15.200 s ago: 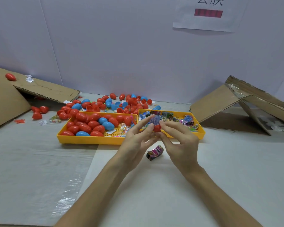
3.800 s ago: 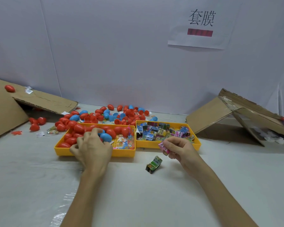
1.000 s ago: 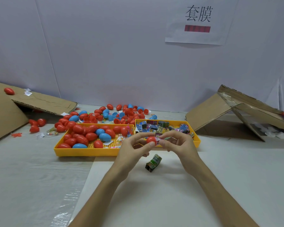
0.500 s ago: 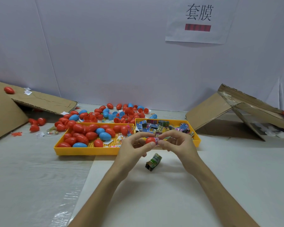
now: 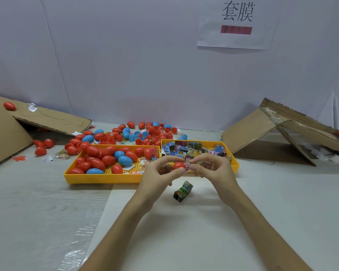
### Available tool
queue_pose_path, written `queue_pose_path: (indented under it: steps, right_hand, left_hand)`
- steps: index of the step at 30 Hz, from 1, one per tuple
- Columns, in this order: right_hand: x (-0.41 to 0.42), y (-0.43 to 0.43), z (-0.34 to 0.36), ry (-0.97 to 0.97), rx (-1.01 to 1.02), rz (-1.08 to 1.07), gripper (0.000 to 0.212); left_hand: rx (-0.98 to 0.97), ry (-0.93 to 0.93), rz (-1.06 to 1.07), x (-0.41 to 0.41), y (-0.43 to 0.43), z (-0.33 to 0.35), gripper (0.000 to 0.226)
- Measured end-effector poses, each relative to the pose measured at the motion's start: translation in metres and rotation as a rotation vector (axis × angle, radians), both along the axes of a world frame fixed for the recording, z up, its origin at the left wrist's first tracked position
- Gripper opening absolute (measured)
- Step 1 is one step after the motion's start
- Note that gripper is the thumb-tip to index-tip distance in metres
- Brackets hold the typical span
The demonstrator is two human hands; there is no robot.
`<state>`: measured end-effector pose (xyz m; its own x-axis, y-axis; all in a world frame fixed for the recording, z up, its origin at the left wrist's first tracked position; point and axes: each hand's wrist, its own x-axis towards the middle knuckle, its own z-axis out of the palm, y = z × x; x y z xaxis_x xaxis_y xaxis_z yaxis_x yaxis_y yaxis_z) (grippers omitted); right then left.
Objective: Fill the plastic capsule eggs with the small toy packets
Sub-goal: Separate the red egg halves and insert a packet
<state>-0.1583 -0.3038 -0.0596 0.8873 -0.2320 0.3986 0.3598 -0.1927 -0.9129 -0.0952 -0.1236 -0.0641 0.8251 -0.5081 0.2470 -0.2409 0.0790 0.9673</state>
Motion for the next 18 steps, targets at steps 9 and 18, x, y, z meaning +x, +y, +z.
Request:
queue_pose_path:
  steps: [9,18]
  right_hand:
    - [0.0012,-0.0003,-0.0024,0.019,-0.043,0.017,0.012]
    - [0.0008,0.0001,-0.0030,0.008,-0.096,-0.013,0.012]
  left_hand:
    - [0.025,0.000,0.000,0.0026,-0.0008,-0.0030,0.018]
    - [0.037,-0.040,-0.024,-0.0002,-0.0022,-0.0040,0.013]
